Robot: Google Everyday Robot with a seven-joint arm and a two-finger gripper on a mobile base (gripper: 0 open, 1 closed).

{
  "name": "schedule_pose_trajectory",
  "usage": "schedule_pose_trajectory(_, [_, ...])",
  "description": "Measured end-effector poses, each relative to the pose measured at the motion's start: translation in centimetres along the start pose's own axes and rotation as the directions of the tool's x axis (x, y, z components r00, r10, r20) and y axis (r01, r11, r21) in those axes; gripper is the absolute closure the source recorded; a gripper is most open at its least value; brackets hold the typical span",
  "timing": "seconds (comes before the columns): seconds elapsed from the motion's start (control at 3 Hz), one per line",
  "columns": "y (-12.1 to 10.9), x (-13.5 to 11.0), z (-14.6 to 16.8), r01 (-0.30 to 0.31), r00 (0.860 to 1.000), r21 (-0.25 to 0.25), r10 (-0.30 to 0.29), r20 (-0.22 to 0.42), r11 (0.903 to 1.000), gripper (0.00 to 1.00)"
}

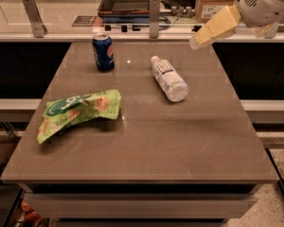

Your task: Place blue plastic bottle upright

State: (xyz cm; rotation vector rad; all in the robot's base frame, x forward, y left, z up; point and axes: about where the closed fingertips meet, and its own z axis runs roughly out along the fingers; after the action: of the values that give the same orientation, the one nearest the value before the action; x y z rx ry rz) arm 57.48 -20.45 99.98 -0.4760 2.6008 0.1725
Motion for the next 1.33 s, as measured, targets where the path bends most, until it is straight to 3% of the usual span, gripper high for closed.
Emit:
schedule_pose_trajectory(0.67, [1.2,-3.7,3.5,-0.042,0.996,0.076,0.048,-0.08,0.9962,0.0])
schedule_pose_trajectory(1.33, [4.3,-5.7,7.9,-0.03,0.991,0.044,0.036,-0.127,0.9986,0.0])
